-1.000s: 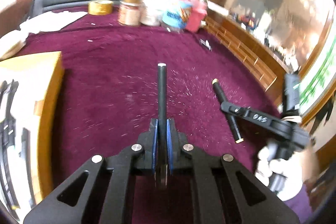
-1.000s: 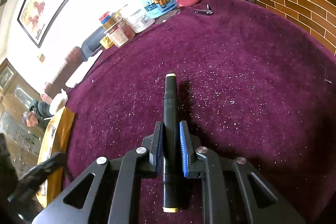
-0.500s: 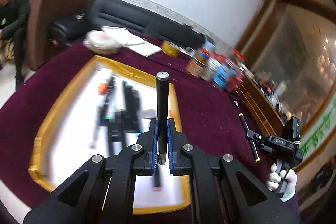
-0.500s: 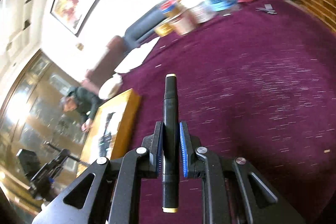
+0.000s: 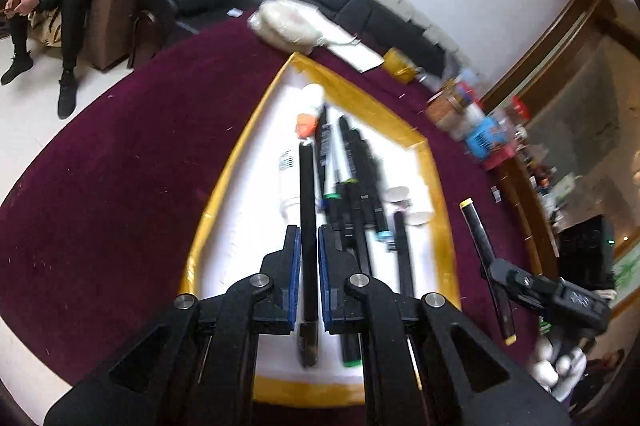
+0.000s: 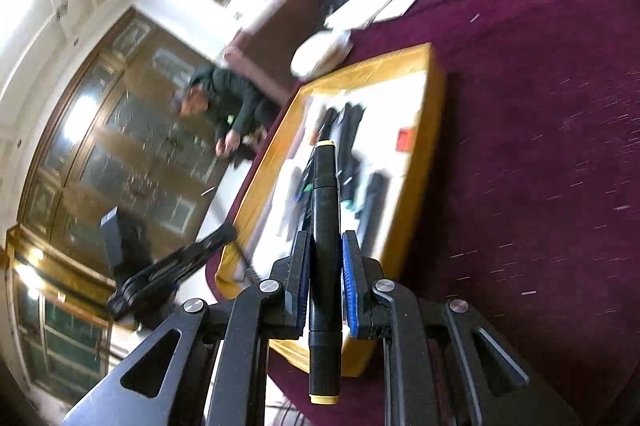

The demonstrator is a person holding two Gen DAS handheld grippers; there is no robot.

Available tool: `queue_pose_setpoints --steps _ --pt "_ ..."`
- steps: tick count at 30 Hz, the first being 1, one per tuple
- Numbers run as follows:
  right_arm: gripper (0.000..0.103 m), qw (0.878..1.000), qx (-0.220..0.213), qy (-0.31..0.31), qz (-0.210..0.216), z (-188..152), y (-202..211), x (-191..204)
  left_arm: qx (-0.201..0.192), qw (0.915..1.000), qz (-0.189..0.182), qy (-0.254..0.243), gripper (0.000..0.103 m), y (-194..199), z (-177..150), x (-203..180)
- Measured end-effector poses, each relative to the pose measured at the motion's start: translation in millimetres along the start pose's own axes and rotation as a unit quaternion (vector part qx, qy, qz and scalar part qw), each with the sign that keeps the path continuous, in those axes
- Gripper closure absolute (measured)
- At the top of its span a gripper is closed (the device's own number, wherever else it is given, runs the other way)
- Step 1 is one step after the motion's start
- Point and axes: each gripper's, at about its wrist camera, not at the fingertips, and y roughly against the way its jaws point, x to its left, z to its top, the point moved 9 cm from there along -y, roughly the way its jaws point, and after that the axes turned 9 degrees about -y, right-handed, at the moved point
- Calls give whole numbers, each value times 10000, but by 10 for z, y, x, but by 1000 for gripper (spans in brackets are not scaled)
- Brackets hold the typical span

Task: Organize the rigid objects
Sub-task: 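Carry the black pen with left gripper toward tray while right gripper carries the marker, then lower the pen into tray and open left gripper while right gripper releases the marker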

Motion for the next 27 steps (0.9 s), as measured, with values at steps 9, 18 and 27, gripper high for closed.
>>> queue_pose_setpoints --steps 9,18,27 --pt "89 9982 524 66 -278 -231 -556 142 -159 9982 564 -158 96 26 -8 195" --pt "89 9932 1126 -153 270 -304 -1062 585 -871 9936 692 179 73 522 20 390" --pt "89 9881 1368 -666 207 -342 -1637 670 -955 9915 848 257 59 632 -22 509"
